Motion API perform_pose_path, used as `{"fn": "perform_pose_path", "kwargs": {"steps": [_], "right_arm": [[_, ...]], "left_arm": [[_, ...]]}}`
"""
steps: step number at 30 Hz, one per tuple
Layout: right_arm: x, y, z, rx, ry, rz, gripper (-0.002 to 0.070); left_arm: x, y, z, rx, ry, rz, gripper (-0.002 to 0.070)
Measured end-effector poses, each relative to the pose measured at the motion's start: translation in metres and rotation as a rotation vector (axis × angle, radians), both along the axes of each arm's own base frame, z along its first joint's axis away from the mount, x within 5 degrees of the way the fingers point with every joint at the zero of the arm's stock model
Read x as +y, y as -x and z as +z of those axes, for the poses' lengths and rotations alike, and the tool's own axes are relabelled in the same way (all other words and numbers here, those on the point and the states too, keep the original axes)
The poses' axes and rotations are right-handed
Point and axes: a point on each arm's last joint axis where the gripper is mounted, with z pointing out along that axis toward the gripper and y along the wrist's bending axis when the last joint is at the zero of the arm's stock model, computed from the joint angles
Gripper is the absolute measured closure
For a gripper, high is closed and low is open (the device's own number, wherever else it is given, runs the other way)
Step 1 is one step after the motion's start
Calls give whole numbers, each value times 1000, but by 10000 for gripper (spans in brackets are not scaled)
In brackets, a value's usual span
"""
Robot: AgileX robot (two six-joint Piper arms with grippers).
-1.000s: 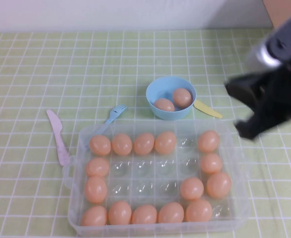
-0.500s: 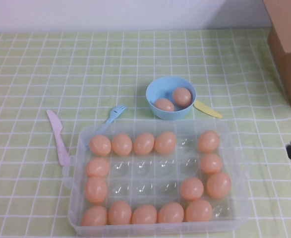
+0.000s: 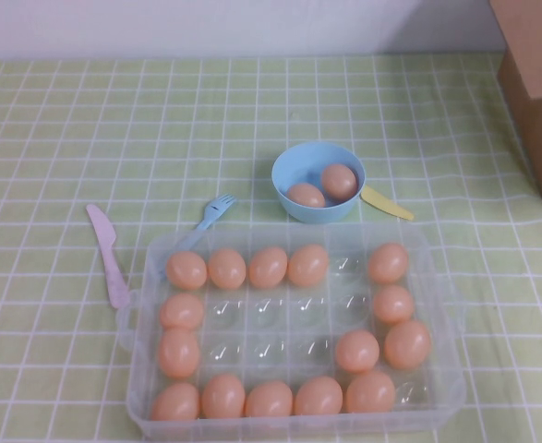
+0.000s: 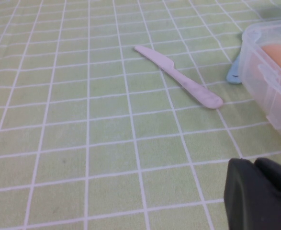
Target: Take an egg out of the egg box
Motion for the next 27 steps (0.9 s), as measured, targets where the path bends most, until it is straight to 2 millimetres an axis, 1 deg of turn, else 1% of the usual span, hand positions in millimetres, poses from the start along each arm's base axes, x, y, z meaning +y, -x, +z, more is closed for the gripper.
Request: {"fn": "perform_pose_path", "kwargs": {"steps": [5, 11, 18, 27], "right_arm": [[-8, 5, -24, -74, -8, -116, 693], [-8, 4, -47, -39, -50, -132, 693], [-8, 6, -53, -8, -71, -132, 694], [-5, 13, -67, 130, -124, -119, 694]], "left_arm": [[0, 0, 0, 0, 0, 0, 680], [0, 0, 0, 0, 0, 0, 680], [0, 0, 0, 0, 0, 0, 680], [0, 0, 0, 0, 0, 0, 680]]}}
